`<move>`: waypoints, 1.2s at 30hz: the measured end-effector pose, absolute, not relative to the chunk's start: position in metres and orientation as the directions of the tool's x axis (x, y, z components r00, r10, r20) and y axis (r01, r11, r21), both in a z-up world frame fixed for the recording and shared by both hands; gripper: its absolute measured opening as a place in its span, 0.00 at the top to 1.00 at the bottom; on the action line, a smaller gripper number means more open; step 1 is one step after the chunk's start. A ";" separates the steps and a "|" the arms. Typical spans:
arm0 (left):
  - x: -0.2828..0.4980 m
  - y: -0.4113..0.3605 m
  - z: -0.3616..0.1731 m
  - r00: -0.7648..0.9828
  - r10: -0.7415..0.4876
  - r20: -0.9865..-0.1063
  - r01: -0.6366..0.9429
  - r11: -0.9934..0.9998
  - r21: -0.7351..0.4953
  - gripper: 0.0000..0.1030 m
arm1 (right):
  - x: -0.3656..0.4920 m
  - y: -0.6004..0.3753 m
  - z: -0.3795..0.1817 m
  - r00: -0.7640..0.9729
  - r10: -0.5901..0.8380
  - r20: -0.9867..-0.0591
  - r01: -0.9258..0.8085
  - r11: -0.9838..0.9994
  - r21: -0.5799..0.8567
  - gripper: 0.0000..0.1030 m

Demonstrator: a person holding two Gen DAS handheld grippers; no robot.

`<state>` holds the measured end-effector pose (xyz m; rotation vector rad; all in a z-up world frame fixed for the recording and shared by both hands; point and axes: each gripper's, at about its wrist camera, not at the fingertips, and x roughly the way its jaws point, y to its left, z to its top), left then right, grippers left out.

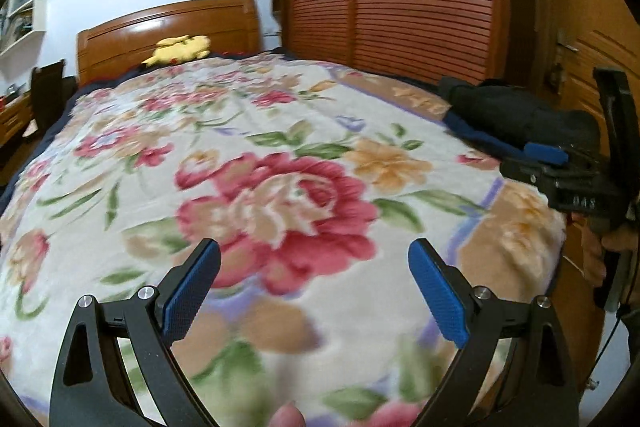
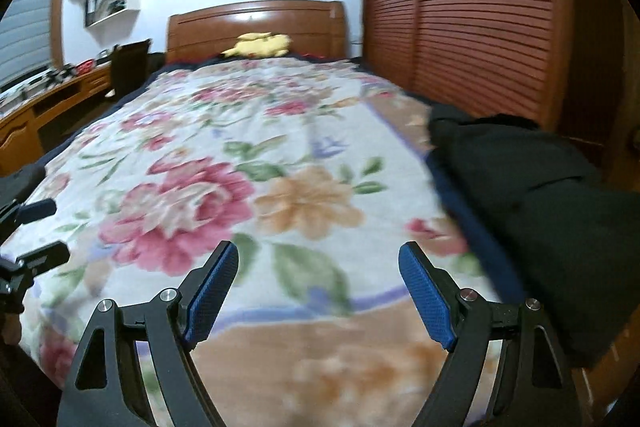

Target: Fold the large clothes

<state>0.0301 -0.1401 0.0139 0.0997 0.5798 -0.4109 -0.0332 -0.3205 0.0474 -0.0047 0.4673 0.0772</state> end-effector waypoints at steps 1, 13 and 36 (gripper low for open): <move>0.031 -0.134 0.013 0.765 -0.334 -0.551 0.391 0.920 -0.017 0.08 | -0.030 -0.315 0.045 0.887 0.087 -0.454 -0.090 0.996 0.016 0.19; 0.030 -0.069 0.010 0.851 -0.198 -0.487 0.243 0.969 0.031 0.08 | 0.015 -0.262 0.033 0.873 0.196 -0.447 -0.196 0.980 0.048 0.19; 0.037 0.020 -0.001 0.892 -0.068 -0.447 0.067 0.998 -0.019 0.08 | 0.045 -0.187 0.010 0.897 0.293 -0.332 -0.295 0.954 0.047 0.19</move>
